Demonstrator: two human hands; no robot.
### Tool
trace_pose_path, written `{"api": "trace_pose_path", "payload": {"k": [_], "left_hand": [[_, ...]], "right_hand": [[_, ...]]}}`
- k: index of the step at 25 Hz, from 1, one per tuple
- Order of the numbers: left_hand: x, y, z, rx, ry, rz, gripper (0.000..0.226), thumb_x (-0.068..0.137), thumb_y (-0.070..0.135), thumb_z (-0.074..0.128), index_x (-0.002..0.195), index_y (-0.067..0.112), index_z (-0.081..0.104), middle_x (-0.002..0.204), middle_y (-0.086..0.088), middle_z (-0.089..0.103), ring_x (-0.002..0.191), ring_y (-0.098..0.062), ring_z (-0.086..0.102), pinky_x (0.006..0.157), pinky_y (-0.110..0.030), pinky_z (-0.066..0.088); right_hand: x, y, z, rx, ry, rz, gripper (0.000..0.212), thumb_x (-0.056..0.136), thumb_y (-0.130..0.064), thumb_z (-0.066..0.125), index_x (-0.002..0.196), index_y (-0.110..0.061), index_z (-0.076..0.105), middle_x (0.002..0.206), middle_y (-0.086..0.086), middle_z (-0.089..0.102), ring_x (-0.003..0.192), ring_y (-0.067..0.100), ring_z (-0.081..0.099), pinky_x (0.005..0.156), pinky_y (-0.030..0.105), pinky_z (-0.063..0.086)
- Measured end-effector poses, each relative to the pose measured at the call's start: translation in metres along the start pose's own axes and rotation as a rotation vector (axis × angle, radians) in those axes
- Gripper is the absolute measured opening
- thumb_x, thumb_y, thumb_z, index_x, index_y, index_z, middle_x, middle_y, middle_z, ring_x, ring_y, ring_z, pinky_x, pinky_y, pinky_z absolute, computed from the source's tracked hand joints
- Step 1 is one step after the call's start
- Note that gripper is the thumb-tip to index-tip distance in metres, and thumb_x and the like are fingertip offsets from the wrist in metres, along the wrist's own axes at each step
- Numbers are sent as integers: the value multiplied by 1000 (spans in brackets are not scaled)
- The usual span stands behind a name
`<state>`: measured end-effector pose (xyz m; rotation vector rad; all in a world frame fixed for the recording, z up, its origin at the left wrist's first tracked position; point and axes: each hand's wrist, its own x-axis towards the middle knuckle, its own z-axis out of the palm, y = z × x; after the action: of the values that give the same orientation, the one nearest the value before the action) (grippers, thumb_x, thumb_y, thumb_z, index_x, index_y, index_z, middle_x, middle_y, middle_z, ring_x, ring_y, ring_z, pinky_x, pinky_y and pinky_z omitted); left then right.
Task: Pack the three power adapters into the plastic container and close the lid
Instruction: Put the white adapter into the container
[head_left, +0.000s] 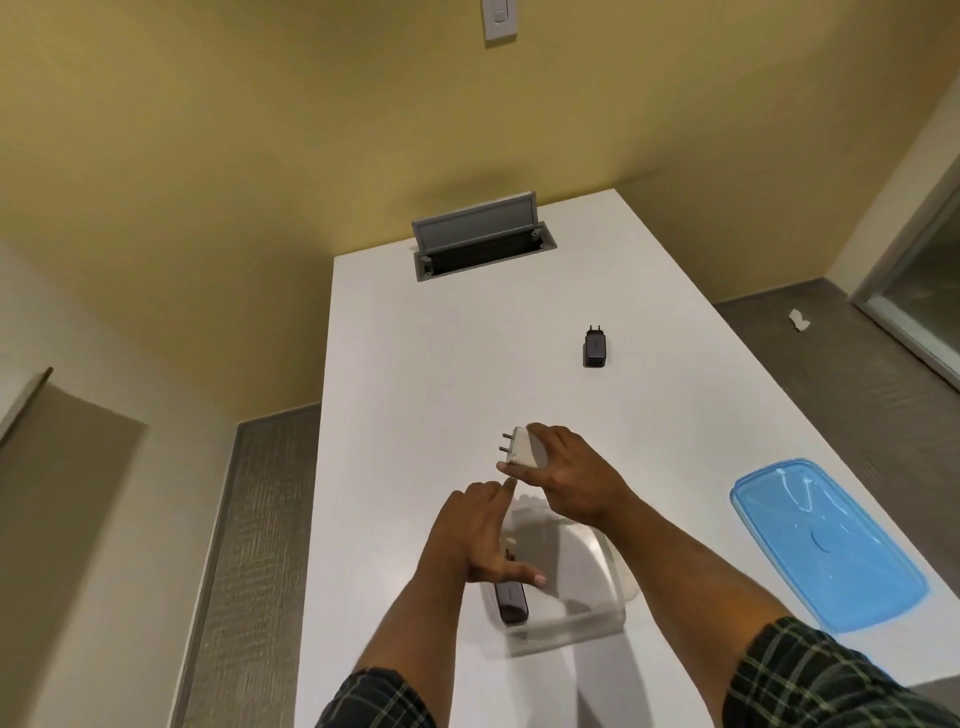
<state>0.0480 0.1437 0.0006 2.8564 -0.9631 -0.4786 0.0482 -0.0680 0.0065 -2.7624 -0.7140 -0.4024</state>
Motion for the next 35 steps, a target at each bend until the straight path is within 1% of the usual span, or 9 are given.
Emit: {"api": "trace_pose_path", "payload": {"k": [4, 10, 13, 16, 21, 23, 26, 31, 35], "left_hand": [[-20, 9, 19, -11, -30, -3, 156, 40, 108, 45, 163, 23, 2, 130, 7, 54, 115, -19, 50, 95, -36, 45], [-28, 8, 18, -9, -79, -11, 151, 42, 89, 71, 162, 20, 12, 160, 5, 33, 143, -21, 38, 111, -39, 43], [-29, 8, 18, -46, -111, -36, 153, 46, 82, 80, 164, 18, 6, 170, 4, 16, 156, -19, 19, 121, -40, 34], [-30, 9, 18, -41, -138, -70, 155, 47, 82, 80, 164, 18, 1, 173, 4, 7, 159, -18, 9, 124, -42, 29], [-30, 10, 18, -70, -176, -125, 157, 46, 78, 84, 164, 24, -4, 173, 9, 2, 160, -22, 7, 124, -45, 30], [-31, 11, 19, -86, -184, -144, 158, 46, 76, 86, 163, 26, -6, 172, 11, -1, 160, -22, 5, 123, -46, 31], [-33, 12, 19, -94, -176, -156, 158, 47, 75, 87, 163, 27, -8, 172, 13, -3, 160, -21, 3, 121, -47, 35], [-35, 14, 19, -96, -179, -161, 157, 48, 74, 87, 163, 28, -10, 172, 15, -5, 161, -20, 1, 119, -47, 38], [-35, 15, 20, -80, -180, -158, 157, 49, 72, 88, 163, 26, -9, 172, 14, -6, 161, -22, 1, 118, -48, 39]], "right_hand": [[-19, -14, -6, 41, -60, -31, 58, 88, -11, 63, 140, -38, 56, 122, 22, 60, 86, 32, 59, 75, 39, 54], [-46, -24, -3, 111, -204, -29, 64, 98, -34, 53, 156, -40, 24, 119, 10, 54, 90, 27, 54, 79, 36, 51], [-55, -26, -2, 139, -253, -6, 70, 86, -37, 58, 153, -32, 36, 105, 5, 58, 82, 24, 57, 68, 36, 51], [-65, -32, 7, 179, -312, 24, 62, 81, -36, 63, 141, -20, 55, 94, 8, 60, 77, 27, 60, 62, 35, 49], [-66, -41, 29, 119, -561, 339, 58, 88, -42, 56, 141, -19, 48, 122, 11, 52, 108, 31, 59, 81, 38, 50], [-65, -47, 36, 138, -621, 484, 47, 89, -39, 58, 131, -18, 55, 126, 12, 50, 115, 33, 57, 85, 40, 52], [-68, -53, 49, 177, -656, 640, 44, 89, -31, 60, 131, -20, 54, 138, 12, 48, 125, 31, 53, 92, 39, 51], [-66, -64, 62, 135, -656, 688, 56, 90, -32, 59, 142, -18, 41, 144, 14, 44, 124, 31, 55, 92, 41, 54], [-64, -71, 69, 136, -597, 686, 47, 98, -39, 48, 138, -17, 42, 141, 17, 45, 113, 35, 61, 85, 41, 54]]}}
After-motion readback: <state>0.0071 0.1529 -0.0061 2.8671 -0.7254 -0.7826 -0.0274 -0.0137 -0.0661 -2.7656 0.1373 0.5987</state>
